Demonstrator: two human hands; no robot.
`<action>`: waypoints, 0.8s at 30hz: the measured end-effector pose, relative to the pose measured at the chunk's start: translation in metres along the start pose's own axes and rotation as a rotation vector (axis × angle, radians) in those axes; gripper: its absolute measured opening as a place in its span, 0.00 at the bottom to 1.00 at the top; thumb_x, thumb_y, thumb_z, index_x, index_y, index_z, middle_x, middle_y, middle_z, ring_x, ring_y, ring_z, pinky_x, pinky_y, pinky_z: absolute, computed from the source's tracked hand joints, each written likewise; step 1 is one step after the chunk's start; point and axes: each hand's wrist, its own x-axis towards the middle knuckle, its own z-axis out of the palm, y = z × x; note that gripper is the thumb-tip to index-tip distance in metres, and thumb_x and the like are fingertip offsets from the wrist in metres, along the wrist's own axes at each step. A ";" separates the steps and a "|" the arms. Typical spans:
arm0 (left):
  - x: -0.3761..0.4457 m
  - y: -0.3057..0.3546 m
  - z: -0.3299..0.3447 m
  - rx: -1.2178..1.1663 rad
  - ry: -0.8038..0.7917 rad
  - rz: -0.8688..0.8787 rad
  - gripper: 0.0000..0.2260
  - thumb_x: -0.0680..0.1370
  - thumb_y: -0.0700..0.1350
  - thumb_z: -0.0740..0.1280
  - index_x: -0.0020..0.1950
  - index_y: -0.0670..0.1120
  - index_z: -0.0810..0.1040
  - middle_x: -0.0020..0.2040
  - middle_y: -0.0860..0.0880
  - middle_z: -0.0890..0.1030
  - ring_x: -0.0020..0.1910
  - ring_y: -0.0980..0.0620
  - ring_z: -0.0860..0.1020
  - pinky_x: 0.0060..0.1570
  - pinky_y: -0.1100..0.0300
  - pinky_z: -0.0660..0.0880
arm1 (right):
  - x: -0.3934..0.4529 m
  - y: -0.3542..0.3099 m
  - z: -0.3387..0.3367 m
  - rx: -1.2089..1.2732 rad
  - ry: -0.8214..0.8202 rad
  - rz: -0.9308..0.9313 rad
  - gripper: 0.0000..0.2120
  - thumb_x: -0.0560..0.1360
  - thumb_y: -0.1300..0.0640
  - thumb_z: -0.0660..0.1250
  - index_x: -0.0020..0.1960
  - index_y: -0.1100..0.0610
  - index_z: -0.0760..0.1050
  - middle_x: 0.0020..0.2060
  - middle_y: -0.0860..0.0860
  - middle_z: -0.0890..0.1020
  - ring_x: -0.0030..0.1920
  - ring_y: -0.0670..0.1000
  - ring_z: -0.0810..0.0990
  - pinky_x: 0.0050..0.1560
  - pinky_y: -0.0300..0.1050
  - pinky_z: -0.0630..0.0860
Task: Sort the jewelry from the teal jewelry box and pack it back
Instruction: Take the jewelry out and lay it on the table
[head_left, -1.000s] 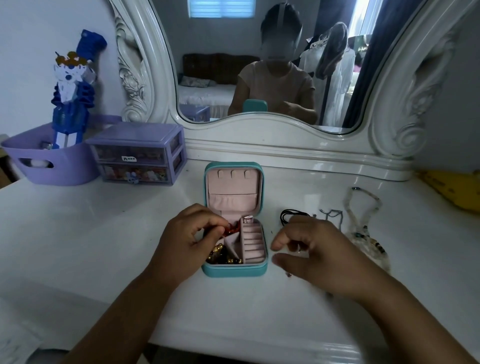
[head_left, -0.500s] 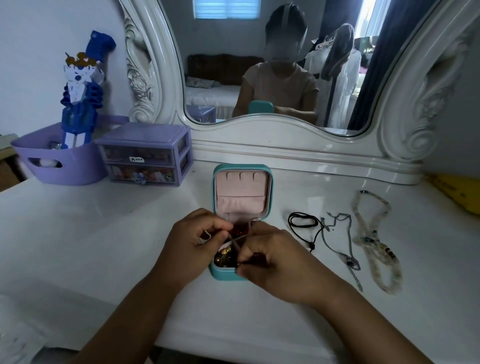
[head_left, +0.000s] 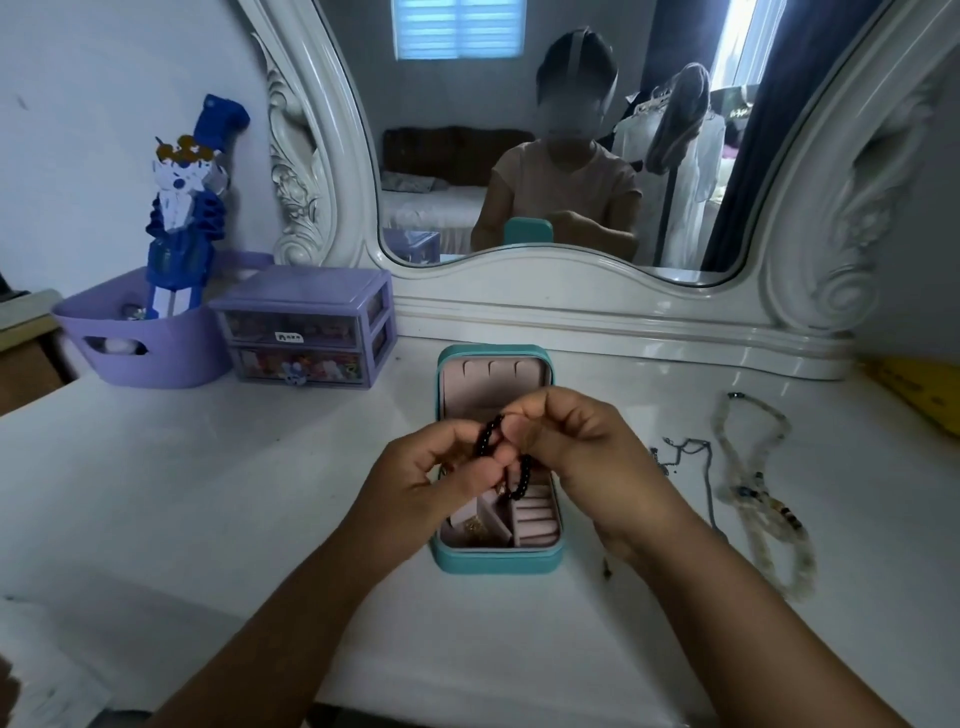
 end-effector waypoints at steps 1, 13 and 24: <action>0.003 0.003 0.002 -0.009 -0.002 -0.003 0.05 0.70 0.47 0.69 0.45 0.49 0.81 0.42 0.49 0.84 0.42 0.54 0.81 0.45 0.65 0.77 | 0.001 -0.003 -0.002 0.019 0.010 -0.011 0.05 0.75 0.65 0.64 0.42 0.61 0.78 0.30 0.53 0.79 0.32 0.49 0.77 0.38 0.38 0.76; 0.040 0.045 0.062 -0.120 -0.100 -0.093 0.02 0.74 0.40 0.68 0.43 0.46 0.79 0.32 0.52 0.81 0.34 0.55 0.80 0.34 0.65 0.77 | -0.019 -0.033 -0.089 -0.147 0.059 -0.037 0.08 0.71 0.71 0.65 0.46 0.61 0.78 0.31 0.51 0.77 0.32 0.47 0.78 0.37 0.36 0.75; 0.046 0.029 0.145 0.353 -0.309 0.046 0.04 0.74 0.47 0.67 0.45 0.52 0.82 0.28 0.58 0.77 0.28 0.63 0.74 0.32 0.67 0.69 | -0.068 0.010 -0.158 -0.512 0.172 0.175 0.06 0.70 0.67 0.69 0.37 0.58 0.80 0.24 0.46 0.78 0.25 0.38 0.73 0.27 0.29 0.69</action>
